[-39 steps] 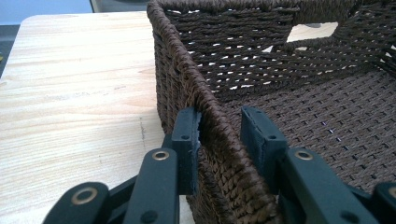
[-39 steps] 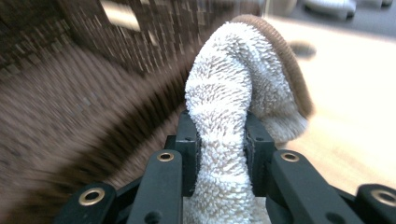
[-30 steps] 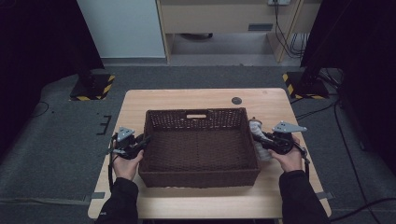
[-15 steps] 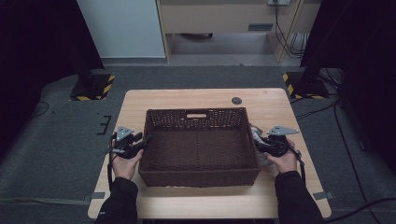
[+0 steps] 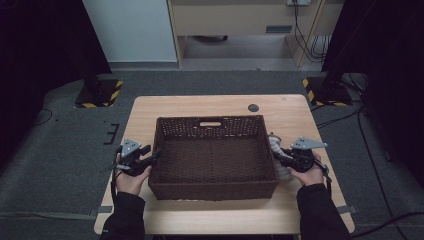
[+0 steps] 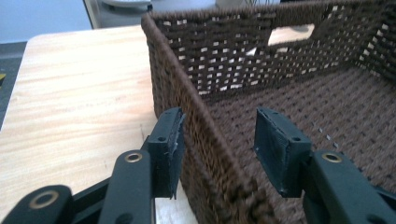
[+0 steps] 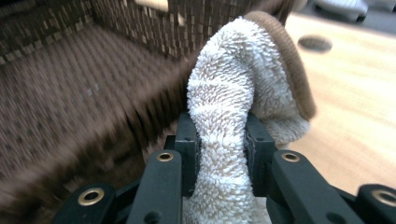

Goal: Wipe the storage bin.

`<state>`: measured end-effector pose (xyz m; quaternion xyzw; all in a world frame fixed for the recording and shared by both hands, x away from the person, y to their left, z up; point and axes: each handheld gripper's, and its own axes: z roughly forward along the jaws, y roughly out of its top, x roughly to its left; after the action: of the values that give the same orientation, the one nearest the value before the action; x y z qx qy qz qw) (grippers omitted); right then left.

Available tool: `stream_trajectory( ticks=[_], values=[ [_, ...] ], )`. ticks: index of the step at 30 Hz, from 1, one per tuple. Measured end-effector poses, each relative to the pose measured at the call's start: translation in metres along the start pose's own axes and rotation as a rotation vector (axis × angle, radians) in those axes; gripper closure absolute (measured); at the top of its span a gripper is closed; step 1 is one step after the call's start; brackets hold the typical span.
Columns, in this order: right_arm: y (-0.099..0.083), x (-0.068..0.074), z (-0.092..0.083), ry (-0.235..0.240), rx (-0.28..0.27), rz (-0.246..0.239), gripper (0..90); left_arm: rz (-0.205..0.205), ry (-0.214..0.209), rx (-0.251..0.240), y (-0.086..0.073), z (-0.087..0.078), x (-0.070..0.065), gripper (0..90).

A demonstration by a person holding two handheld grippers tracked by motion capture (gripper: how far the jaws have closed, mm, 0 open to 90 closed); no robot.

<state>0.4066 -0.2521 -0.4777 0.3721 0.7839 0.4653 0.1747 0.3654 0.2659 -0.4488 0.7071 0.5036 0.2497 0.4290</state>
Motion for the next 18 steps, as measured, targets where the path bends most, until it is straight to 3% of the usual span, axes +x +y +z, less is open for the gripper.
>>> stream_trajectory(
  ticks=[1,2,5,9,11,18],
  values=[
    [0.0,0.0,0.0,0.0,0.0,0.0,72.9,0.0,0.0,0.0,0.0,0.0,0.0,51.7],
    [-0.007,0.001,0.008,-0.001,0.05,-0.007,72.8,-0.002,-0.007,0.02,-0.003,0.001,0.0,53.1],
    [-0.015,0.001,0.018,0.003,0.098,-0.003,72.7,-0.009,-0.017,0.04,-0.007,0.003,0.0,56.2],
    [-0.018,0.001,0.02,0.002,0.108,0.008,72.6,-0.034,-0.034,0.042,-0.009,0.004,0.002,60.2],
    [-0.014,0.001,0.015,-0.002,0.093,0.006,72.6,-0.058,-0.041,0.032,-0.01,0.004,0.003,61.5],
    [0.009,0.006,-0.022,-0.008,-0.077,-0.002,72.6,-0.059,-0.018,0.035,-0.009,0.004,0.001,64.4]
  ],
)
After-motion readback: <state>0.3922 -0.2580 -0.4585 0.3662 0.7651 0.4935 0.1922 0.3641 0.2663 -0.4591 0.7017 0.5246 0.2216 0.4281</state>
